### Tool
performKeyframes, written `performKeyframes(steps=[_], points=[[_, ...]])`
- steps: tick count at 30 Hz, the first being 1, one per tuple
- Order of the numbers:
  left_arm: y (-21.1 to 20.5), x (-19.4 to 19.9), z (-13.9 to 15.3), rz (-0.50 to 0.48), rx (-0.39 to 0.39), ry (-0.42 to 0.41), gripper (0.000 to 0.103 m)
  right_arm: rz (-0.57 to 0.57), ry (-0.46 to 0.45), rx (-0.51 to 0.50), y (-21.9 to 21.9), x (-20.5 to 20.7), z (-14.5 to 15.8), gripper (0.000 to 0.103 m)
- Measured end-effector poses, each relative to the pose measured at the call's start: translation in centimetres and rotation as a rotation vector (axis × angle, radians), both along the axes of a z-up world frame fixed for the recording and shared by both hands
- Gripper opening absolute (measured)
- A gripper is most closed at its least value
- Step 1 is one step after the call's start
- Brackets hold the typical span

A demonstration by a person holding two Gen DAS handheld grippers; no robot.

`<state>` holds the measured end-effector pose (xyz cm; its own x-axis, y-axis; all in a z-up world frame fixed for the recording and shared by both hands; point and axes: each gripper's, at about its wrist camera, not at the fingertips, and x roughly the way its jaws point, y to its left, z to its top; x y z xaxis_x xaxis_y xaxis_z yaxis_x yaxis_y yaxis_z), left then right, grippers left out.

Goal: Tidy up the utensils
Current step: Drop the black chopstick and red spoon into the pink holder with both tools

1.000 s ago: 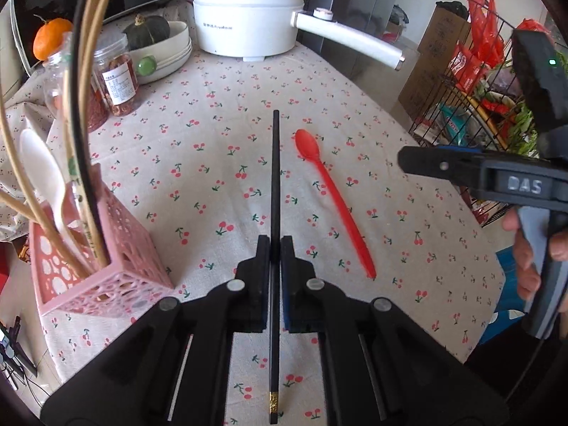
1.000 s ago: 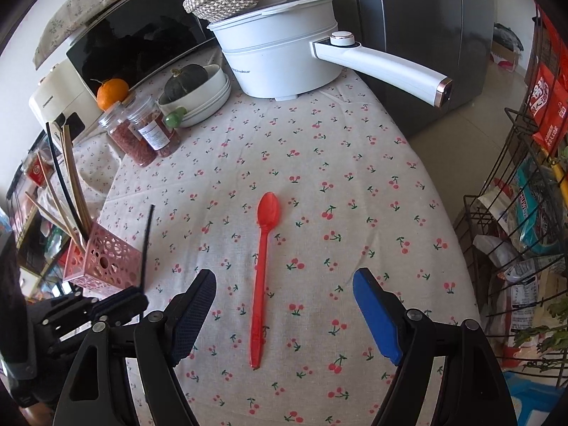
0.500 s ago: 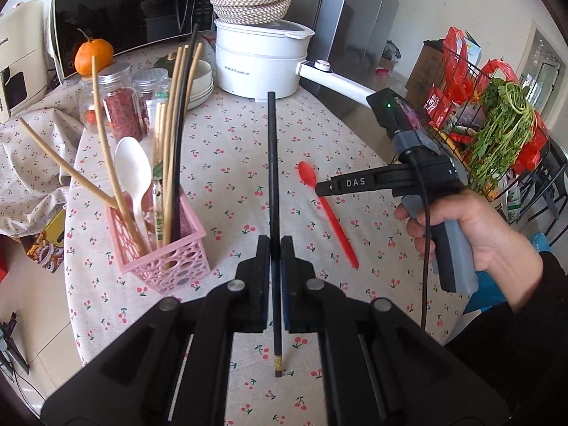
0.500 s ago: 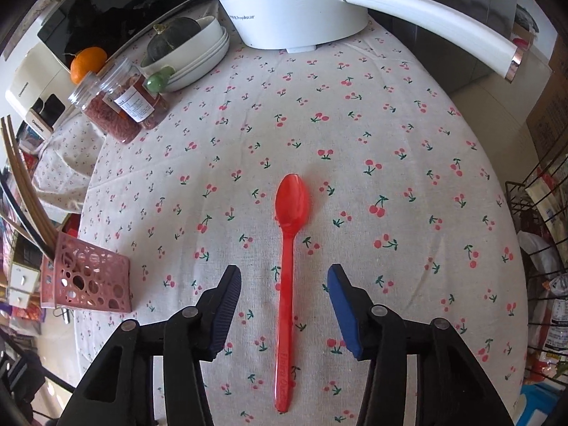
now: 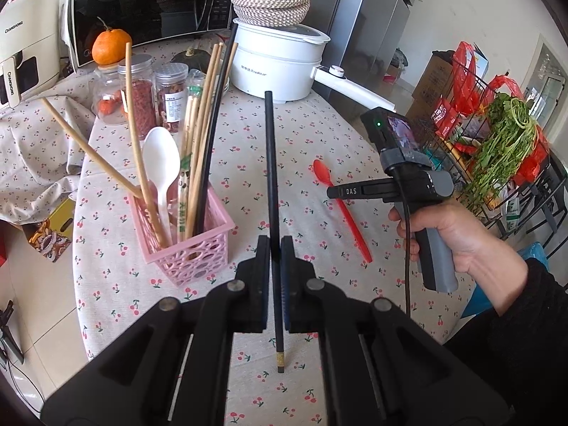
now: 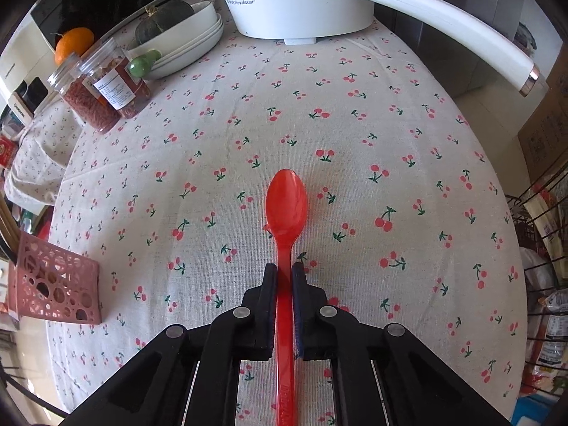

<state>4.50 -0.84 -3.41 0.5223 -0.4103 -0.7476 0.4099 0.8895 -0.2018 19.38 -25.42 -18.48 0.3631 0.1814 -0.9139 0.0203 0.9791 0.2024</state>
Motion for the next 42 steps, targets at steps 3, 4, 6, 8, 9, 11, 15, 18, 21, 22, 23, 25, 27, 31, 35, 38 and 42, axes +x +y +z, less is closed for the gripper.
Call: performKeyframes(steps=[3, 4, 6, 8, 9, 11, 15, 18, 21, 22, 23, 25, 27, 31, 35, 38, 42], points=[[0.3, -0.3, 0.6, 0.001, -0.005, -0.019, 0.006, -0.006, -0.066, 0.003, -0.6, -0.9, 1.4, 0.008], [0.4, -0.4, 0.7, 0.003, -0.008, -0.026, 0.006, -0.008, -0.092, 0.007, -0.8, -1.2, 2.0, 0.008], [0.6, -0.6, 1.2, 0.010, -0.014, -0.041, 0.006, -0.015, -0.145, 0.021, -1.2, -2.0, 3.4, 0.008], [0.8, -0.8, 1.7, 0.025, -0.021, -0.065, 0.006, -0.023, -0.202, 0.041, -1.6, -2.9, 4.9, 0.008], [1.0, -0.9, 2.0, 0.031, -0.027, -0.078, 0.006, -0.027, -0.232, 0.049, -1.7, -3.4, 5.6, 0.008], [1.3, -1.1, 2.7, 0.036, -0.042, -0.102, 0.006, -0.030, -0.292, 0.068, -1.8, -4.3, 7.1, 0.008], [1.7, -1.7, 4.1, 0.047, -0.077, -0.155, 0.006, -0.035, -0.404, 0.108, -1.6, -5.9, 10.0, 0.008], [2.2, -2.1, 5.1, 0.052, -0.113, -0.200, 0.006, -0.029, -0.477, 0.136, -1.2, -7.0, 11.8, 0.008], [2.8, -2.5, 6.2, 0.062, -0.146, -0.251, 0.006, -0.017, -0.530, 0.166, -0.4, -7.8, 13.2, 0.008], [3.1, -2.6, 6.6, 0.066, -0.156, -0.267, 0.006, -0.011, -0.545, 0.174, -0.1, -8.0, 13.6, 0.008], [3.3, -2.7, 7.0, 0.071, -0.163, -0.283, 0.006, -0.003, -0.559, 0.181, 0.1, -8.2, 13.9, 0.008], [3.9, -2.8, 7.8, 0.083, -0.171, -0.312, 0.006, 0.012, -0.585, 0.191, 0.7, -8.7, 14.6, 0.008], [4.7, -2.7, 8.2, 0.104, -0.178, -0.332, 0.006, 0.026, -0.601, 0.198, 1.3, -9.0, 14.9, 0.008], [6.3, -2.3, 8.6, 0.157, -0.167, -0.363, 0.006, 0.049, -0.620, 0.202, 2.5, -9.3, 15.4, 0.008], [7.2, -1.7, 8.5, 0.200, -0.139, -0.386, 0.006, 0.077, -0.644, 0.195, 3.7, -9.6, 15.7, 0.008], [7.6, -0.5, 7.7, 0.216, -0.121, -0.348, 0.006, 0.090, -0.667, 0.209, 4.5, -10.0, 16.3, 0.008], [8.4, 1.9, 6.2, 0.237, -0.122, -0.249, 0.006, 0.105, -0.738, 0.221, 6.9, -10.7, 17.4, 0.008]])
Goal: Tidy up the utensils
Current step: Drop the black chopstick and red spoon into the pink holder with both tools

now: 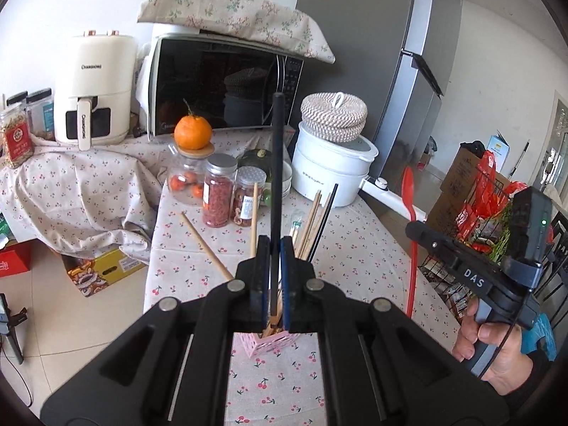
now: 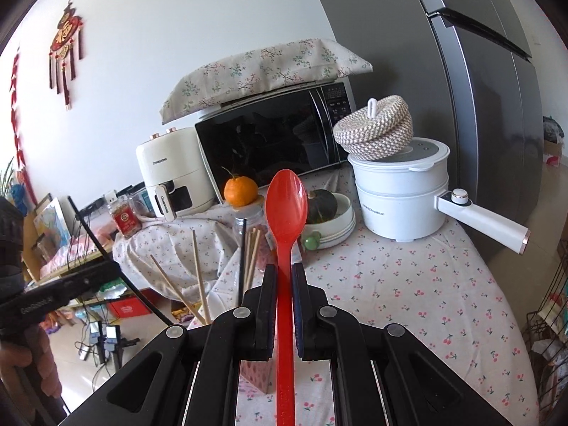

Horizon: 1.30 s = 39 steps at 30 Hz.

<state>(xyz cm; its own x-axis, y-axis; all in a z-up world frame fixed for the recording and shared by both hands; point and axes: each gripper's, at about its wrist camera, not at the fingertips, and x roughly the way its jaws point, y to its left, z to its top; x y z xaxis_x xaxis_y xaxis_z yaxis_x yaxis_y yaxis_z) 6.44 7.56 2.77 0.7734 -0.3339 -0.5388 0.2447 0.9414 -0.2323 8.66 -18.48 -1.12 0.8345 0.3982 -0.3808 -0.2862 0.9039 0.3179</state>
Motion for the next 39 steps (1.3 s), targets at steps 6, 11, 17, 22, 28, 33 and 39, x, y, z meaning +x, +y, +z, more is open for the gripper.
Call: performKeyframes(steps=[6, 11, 17, 22, 28, 33, 39], points=[[-0.7, 2.5, -2.9, -0.041, -0.002, 0.140, 0.007, -0.033, -0.094, 0.028, 4.6, -0.3, 0.2, 0.008], [0.2, 2.1, -2.6, -0.029, -0.050, 0.157, 0.029, -0.099, -0.172, 0.016, 7.7, -0.3, -0.8, 0.008], [2.3, 1.8, -2.5, 0.005, -0.090, 0.191, 0.045, -0.190, -0.244, 0.042, 9.5, -0.2, -1.7, 0.008], [3.7, 1.8, -3.1, 0.039, -0.092, 0.217, 0.046, -0.281, -0.280, 0.015, 10.8, 0.1, -3.5, 0.008], [4.5, 1.8, -3.4, 0.046, -0.080, 0.226, 0.047, -0.333, -0.243, 0.023, 11.3, 0.9, -5.6, 0.008], [4.8, 1.8, -3.7, 0.072, -0.063, 0.235, 0.051, -0.318, -0.206, 0.044, 11.4, -0.1, -6.8, 0.015], [4.7, 1.4, -4.3, 0.090, -0.063, 0.256, 0.061, -0.281, -0.178, 0.048, 10.5, -1.4, -6.4, 0.032]])
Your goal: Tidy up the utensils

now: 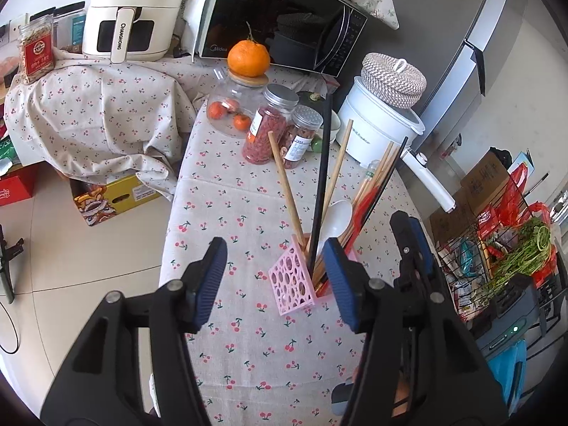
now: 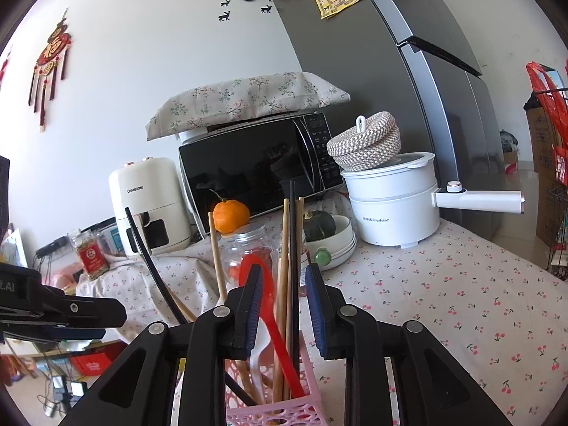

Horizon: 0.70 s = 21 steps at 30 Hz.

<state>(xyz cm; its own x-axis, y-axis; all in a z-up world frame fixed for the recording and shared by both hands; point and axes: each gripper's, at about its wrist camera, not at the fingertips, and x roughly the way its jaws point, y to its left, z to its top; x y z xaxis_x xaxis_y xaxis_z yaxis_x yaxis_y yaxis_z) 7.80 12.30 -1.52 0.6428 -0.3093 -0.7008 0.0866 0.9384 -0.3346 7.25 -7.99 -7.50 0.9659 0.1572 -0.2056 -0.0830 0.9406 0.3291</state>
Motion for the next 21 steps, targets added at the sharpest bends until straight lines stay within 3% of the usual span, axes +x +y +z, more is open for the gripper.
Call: performKeyframes(steps=[7, 11, 14, 18, 21], points=[[-1.4, -1.2, -0.4, 0.019, 0.072, -0.002, 0.079, -0.002, 0.110, 0.043, -2.9, -1.3, 1.3, 0.041], [-2.3, -2.0, -0.6, 0.027, 0.098, -0.001, 0.083, -0.001, 0.178, 0.034, -5.2, -2.1, 2.2, 0.056], [-3.4, -2.9, -0.5, 0.021, 0.113, -0.010, 0.086, 0.008, 0.229, -0.009, -6.9, -2.6, 3.2, 0.066], [-5.2, -4.3, 0.1, 0.014, 0.150, -0.041, 0.101, 0.028, 0.284, -0.089, -8.9, -3.6, 4.6, 0.079], [-6.6, -5.2, 0.8, 0.017, 0.176, -0.073, 0.102, 0.033, 0.333, -0.139, -10.1, -4.5, 5.4, 0.089]])
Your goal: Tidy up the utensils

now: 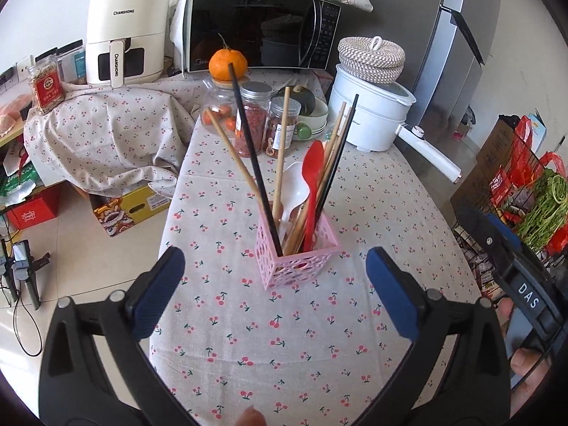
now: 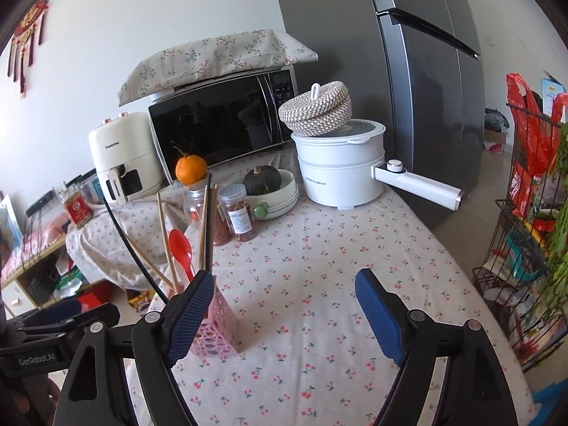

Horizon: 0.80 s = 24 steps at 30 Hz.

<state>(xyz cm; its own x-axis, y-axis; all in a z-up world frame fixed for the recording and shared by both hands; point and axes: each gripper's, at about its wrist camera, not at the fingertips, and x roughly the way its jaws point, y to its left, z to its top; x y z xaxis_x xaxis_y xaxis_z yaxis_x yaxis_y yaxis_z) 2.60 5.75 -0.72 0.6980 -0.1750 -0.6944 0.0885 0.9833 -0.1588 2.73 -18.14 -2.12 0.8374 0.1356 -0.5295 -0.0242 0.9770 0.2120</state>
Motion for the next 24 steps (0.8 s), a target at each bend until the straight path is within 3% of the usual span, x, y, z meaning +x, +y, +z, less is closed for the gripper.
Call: performKeyframes(steps=[4, 9, 24], points=[[-1.6, -0.8, 0.6, 0.006, 0.021, -0.011, 0.102, -0.018, 0.067, -0.084, -1.2, -1.1, 0.2, 0.101], [-3.3, -1.9, 1.0, 0.009, 0.073, -0.034, 0.102, -0.042, 0.148, -0.158, -2.6, -1.9, 0.0, 0.103], [-6.0, -3.7, 2.8, -0.014, 0.127, -0.172, 0.102, -0.032, 0.088, -0.167, -4.9, -3.6, 2.5, 0.103]])
